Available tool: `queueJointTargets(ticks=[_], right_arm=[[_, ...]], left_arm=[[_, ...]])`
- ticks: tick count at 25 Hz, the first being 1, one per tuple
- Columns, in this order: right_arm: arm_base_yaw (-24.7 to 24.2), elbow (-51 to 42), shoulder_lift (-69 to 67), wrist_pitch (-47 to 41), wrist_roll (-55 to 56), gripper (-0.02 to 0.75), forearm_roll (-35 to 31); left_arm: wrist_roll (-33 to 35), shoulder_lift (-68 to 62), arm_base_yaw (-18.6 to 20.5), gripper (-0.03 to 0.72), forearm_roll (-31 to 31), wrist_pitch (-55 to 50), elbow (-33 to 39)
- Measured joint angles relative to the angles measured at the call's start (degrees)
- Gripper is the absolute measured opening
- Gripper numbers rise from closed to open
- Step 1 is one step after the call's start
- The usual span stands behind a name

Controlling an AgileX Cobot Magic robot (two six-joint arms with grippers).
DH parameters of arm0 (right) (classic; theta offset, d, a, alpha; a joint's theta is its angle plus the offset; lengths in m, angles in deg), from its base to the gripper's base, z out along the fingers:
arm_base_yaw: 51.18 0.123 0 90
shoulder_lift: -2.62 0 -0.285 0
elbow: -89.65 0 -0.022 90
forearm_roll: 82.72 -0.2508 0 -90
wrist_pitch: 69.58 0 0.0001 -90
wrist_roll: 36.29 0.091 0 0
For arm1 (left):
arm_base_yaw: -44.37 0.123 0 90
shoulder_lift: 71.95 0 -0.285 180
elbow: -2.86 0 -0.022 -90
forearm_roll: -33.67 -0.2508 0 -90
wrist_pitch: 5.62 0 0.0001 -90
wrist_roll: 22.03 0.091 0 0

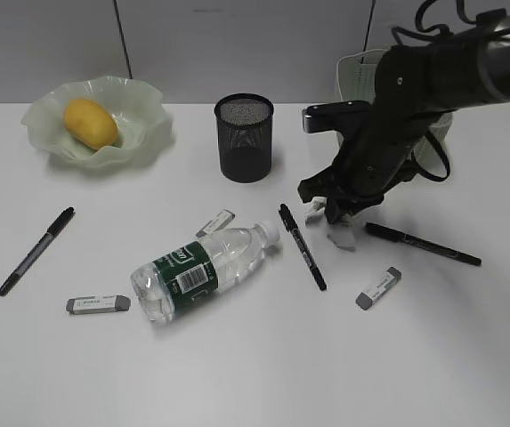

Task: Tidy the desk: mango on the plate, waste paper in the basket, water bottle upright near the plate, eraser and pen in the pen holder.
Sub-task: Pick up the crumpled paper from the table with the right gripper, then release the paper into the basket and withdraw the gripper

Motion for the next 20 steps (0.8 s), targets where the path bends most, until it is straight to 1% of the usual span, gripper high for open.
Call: queueJointTargets(ticks=[2, 3, 8, 12, 17, 20], right_arm=[[0.0, 1.9, 0.0, -3.0, 0.0, 0.055, 0.2], [0.0, 3.1, 0.0, -4.3, 0.0, 0.042, 0.3], [0.0, 11.8, 0.0, -14.0, 0.0, 0.042, 1.2], [0.0, 20.1, 0.0, -19.3, 0.0, 0.041, 3.2], [-1.6, 29.7, 0.0, -21.1, 0.3, 0.041, 6.4], [-4.7, 33.2, 0.0, -19.9, 1.6, 0.041, 7.8]], left_arm=[[0.0, 0.0, 0.0, 0.453, 0.0, 0.0, 0.0], [0.0, 0.0, 0.0, 0.450, 0.0, 0.0, 0.0], [0.0, 0.0, 0.0, 0.445, 0.0, 0.0, 0.0], [0.0, 0.2, 0.0, 0.445, 0.0, 0.0, 0.0], [0.0, 0.3, 0.0, 0.445, 0.0, 0.0, 0.0], [0.0, 0.3, 0.0, 0.445, 0.0, 0.0, 0.0]])
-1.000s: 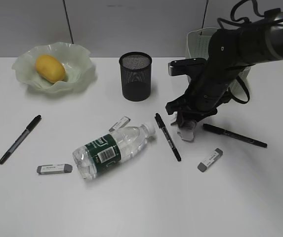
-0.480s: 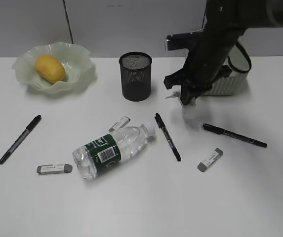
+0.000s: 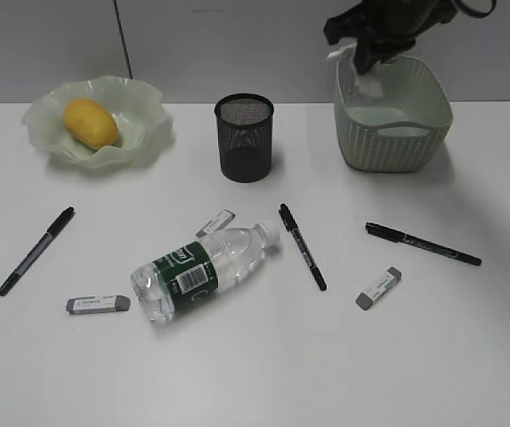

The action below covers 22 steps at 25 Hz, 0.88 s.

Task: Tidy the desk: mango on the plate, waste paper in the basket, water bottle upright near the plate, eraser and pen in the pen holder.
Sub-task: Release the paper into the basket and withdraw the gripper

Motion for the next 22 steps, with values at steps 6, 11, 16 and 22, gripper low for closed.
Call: queueJointTargets(ticks=[6, 11, 16, 22], right_arm=[[-7.2, 0.7, -0.6, 6.4, 3.7, 0.041, 1.9], [-9.2, 0.7, -3.3, 11.7, 4.1, 0.045, 2.0], [-9.2, 0.7, -6.2, 17.1, 4.2, 0.120, -0.3], [-9.1, 0.7, -7.6, 18.7, 4.2, 0.516, -1.0]], left_arm=[[0.0, 0.0, 0.0, 0.445, 0.0, 0.0, 0.0], [0.0, 0.0, 0.0, 0.445, 0.0, 0.0, 0.0], [0.0, 0.0, 0.0, 0.445, 0.0, 0.0, 0.0], [0.0, 0.0, 0.0, 0.445, 0.0, 0.0, 0.0]])
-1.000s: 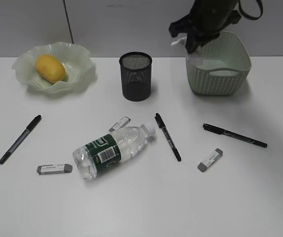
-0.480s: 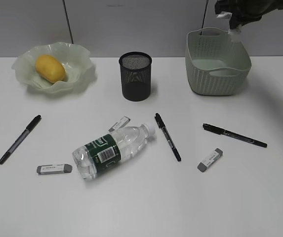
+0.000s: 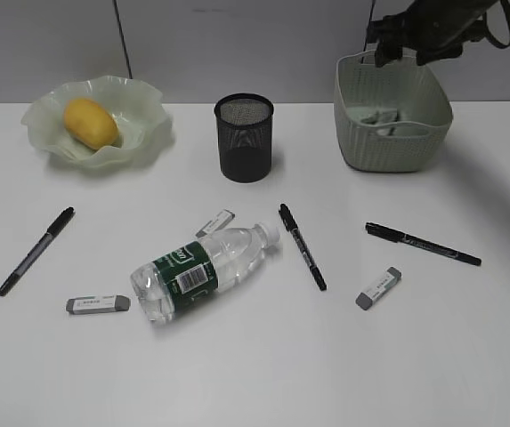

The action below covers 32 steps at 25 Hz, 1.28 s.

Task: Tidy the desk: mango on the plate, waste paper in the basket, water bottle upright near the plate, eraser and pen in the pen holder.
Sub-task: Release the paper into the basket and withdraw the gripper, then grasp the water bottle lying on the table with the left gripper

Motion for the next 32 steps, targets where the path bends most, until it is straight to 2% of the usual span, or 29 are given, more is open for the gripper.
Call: queueJointTargets(ticks=[3, 14, 22, 32], right_arm=[[0.0, 0.0, 0.0, -0.5, 0.0, 0.595, 0.0], [0.0, 0.0, 5.2, -15.2, -0.3, 0.563, 0.0], [0.0, 0.1, 14.3, -31.6, -0.7, 0.563, 0.0], [0.0, -2.8, 25.4, -33.7, -0.7, 0.561, -2.7]], left_arm=[[0.0, 0.0, 0.0, 0.445, 0.0, 0.0, 0.0], [0.0, 0.0, 0.0, 0.445, 0.0, 0.0, 0.0], [0.0, 0.0, 0.0, 0.445, 0.0, 0.0, 0.0], [0.0, 0.0, 0.0, 0.445, 0.0, 0.0, 0.0]])
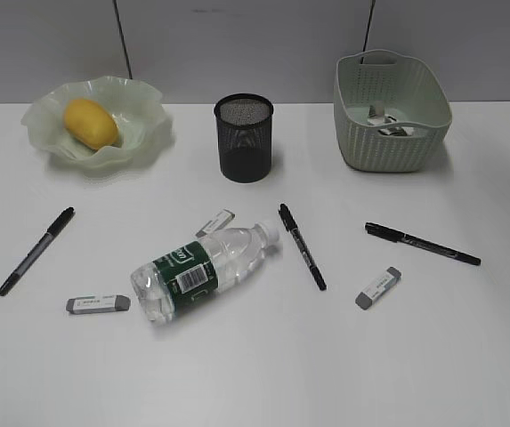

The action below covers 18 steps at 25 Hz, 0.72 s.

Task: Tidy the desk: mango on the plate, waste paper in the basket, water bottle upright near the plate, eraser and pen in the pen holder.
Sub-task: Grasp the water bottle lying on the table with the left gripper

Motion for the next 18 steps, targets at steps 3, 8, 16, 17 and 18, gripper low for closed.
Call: queueJointTargets(ticks=[3, 8, 16, 17, 18], right_arm=[[0.0, -6.2, 5.9, 0.0, 0.0, 0.552, 0.0], [0.0, -21.4, 17.1, 0.0, 0.0, 0.531, 0.0], [0.0, -40.7, 36.6, -0.1, 0.0, 0.529, 0.1], [0.0, -42.8, 39.6, 0.0, 0.0, 0.529, 0.1], [0.0, -44.6, 42.0, 0.5, 0.0, 0.529, 0.1]], left_arm=[[0.0, 0.0, 0.0, 0.445, 0.0, 0.0, 0.0], [0.0, 0.0, 0.0, 0.445, 0.0, 0.0, 0.0], [0.0, 0.0, 0.0, 0.445, 0.0, 0.0, 0.0], [0.0, 0.0, 0.0, 0.445, 0.0, 0.0, 0.0], [0.0, 0.0, 0.0, 0.445, 0.0, 0.0, 0.0]])
